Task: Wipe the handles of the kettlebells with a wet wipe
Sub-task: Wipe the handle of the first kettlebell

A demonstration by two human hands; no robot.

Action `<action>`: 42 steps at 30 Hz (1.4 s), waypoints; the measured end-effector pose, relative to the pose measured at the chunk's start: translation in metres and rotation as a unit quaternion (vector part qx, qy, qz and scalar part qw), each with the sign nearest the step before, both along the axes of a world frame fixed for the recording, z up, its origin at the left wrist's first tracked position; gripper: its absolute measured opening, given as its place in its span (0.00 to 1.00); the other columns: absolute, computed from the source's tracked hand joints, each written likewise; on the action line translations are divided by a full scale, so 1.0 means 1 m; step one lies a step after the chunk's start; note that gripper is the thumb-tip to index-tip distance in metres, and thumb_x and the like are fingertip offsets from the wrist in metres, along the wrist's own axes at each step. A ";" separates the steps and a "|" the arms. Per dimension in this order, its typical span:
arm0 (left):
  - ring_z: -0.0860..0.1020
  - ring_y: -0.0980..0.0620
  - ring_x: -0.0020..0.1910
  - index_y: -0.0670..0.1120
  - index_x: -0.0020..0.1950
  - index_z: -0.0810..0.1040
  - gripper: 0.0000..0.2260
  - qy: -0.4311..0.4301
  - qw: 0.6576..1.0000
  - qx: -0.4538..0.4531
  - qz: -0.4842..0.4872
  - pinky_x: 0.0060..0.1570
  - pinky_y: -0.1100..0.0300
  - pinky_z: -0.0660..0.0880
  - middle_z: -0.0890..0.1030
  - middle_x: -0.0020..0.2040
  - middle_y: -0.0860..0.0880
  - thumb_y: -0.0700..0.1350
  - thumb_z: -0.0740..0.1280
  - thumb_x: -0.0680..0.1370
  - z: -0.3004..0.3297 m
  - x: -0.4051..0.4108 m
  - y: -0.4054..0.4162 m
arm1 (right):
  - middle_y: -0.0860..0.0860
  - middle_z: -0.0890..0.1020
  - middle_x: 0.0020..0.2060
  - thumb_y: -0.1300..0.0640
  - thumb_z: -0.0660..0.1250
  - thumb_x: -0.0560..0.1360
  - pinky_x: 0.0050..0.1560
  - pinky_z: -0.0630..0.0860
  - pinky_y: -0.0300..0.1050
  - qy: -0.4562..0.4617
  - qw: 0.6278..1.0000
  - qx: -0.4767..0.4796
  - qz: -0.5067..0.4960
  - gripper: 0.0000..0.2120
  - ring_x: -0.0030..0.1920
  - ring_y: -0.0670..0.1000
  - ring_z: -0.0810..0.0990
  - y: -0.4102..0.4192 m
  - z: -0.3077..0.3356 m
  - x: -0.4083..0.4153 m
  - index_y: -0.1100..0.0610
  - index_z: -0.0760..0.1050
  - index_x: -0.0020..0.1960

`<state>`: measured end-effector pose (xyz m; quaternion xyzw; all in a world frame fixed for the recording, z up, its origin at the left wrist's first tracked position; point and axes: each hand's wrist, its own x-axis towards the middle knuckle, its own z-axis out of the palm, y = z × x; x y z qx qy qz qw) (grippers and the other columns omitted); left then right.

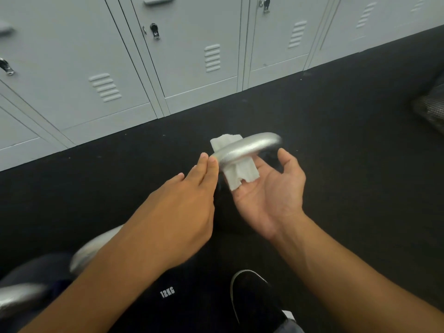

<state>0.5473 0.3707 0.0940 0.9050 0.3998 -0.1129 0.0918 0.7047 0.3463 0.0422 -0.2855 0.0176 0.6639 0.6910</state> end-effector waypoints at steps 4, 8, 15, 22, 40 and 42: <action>0.54 0.55 0.82 0.48 0.82 0.30 0.31 -0.010 1.000 -0.003 0.005 0.81 0.61 0.50 0.35 0.84 0.51 0.49 0.48 0.87 -0.002 -0.002 0.000 | 0.64 0.79 0.69 0.39 0.49 0.83 0.80 0.64 0.54 -0.008 1.000 0.001 0.017 0.35 0.75 0.61 0.74 -0.009 -0.005 -0.006 0.65 0.75 0.72; 0.58 0.52 0.81 0.50 0.82 0.30 0.31 -0.006 1.000 -0.002 0.010 0.78 0.60 0.56 0.35 0.84 0.53 0.51 0.49 0.87 -0.004 -0.001 0.001 | 0.64 0.79 0.69 0.38 0.49 0.83 0.81 0.63 0.55 -0.029 0.999 -0.009 0.042 0.36 0.75 0.61 0.74 -0.019 -0.011 -0.010 0.65 0.74 0.73; 0.56 0.52 0.82 0.48 0.82 0.30 0.31 0.002 1.000 0.005 -0.003 0.78 0.62 0.51 0.35 0.84 0.50 0.50 0.48 0.87 -0.001 0.000 0.000 | 0.63 0.79 0.69 0.38 0.48 0.84 0.80 0.64 0.53 -0.010 1.000 -0.002 0.017 0.36 0.75 0.60 0.74 -0.004 -0.005 -0.003 0.65 0.73 0.74; 0.55 0.51 0.83 0.49 0.82 0.31 0.32 -0.027 0.999 0.006 0.016 0.80 0.59 0.54 0.36 0.84 0.51 0.49 0.50 0.87 -0.007 -0.001 -0.002 | 0.65 0.78 0.70 0.37 0.49 0.82 0.82 0.61 0.55 -0.029 0.999 0.004 0.020 0.38 0.76 0.62 0.73 -0.014 -0.009 -0.004 0.67 0.72 0.74; 0.65 0.51 0.77 0.48 0.83 0.36 0.34 -0.033 0.998 0.016 0.056 0.70 0.58 0.67 0.42 0.85 0.52 0.49 0.55 0.84 0.001 0.011 -0.010 | 0.65 0.80 0.67 0.39 0.50 0.84 0.79 0.66 0.55 -0.019 0.999 -0.016 -0.033 0.35 0.73 0.61 0.76 -0.002 -0.004 0.003 0.66 0.75 0.71; 0.65 0.50 0.77 0.48 0.83 0.36 0.35 -0.039 0.997 0.014 0.064 0.71 0.57 0.67 0.42 0.85 0.52 0.49 0.56 0.84 -0.001 0.010 -0.011 | 0.65 0.80 0.67 0.39 0.50 0.84 0.80 0.65 0.56 -0.017 0.999 -0.021 -0.028 0.35 0.74 0.62 0.75 -0.004 -0.006 -0.003 0.66 0.75 0.71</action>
